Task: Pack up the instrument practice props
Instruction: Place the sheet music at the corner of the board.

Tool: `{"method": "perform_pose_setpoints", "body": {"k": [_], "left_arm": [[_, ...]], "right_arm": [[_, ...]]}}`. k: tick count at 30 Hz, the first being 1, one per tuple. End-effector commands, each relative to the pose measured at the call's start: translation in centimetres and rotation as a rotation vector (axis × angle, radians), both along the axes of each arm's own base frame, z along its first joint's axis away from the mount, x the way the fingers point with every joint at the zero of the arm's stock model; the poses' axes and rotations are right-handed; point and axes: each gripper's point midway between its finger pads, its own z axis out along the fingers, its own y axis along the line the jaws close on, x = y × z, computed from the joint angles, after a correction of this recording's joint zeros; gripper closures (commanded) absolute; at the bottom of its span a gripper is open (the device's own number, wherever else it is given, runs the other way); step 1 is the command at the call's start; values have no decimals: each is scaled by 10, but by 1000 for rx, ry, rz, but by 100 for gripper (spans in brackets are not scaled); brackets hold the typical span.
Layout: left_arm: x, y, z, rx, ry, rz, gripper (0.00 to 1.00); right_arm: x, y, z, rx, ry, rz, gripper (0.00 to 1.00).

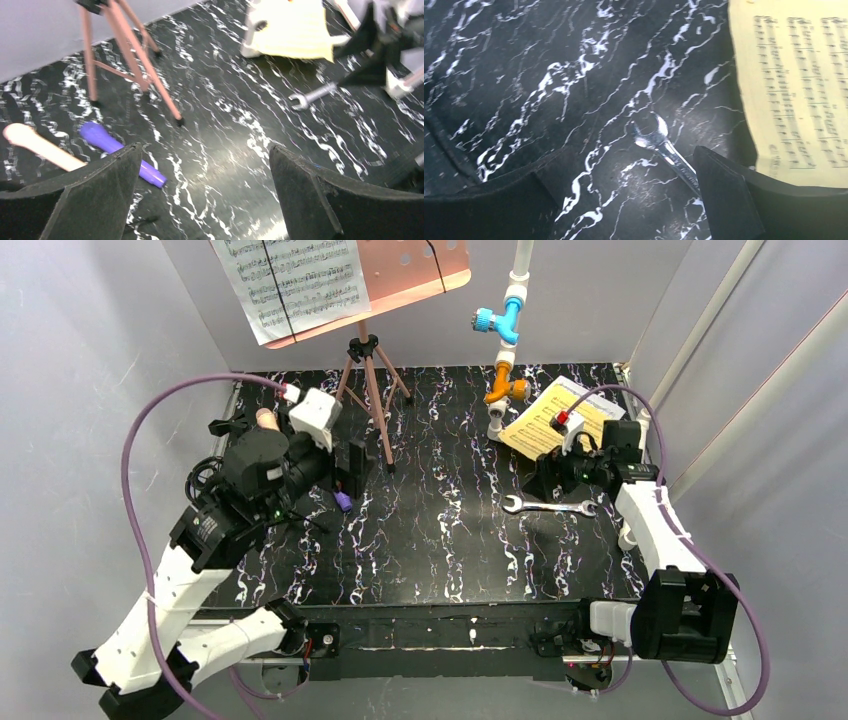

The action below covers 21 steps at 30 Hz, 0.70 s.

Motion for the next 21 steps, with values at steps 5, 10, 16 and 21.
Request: {"method": "perform_pose_setpoints", "body": {"k": [5, 10, 16, 21], "left_arm": [[50, 29, 66, -204, -24, 95, 2], [74, 45, 99, -387, -15, 137, 2], [108, 95, 140, -717, -51, 260, 2], [119, 125, 145, -765, -94, 378, 2]], "right_arm": [[-32, 22, 26, 168, -89, 181, 2], [-39, 25, 27, 180, -101, 206, 1], [-43, 27, 30, 189, -100, 221, 2], [-44, 26, 29, 184, -98, 222, 2]]}}
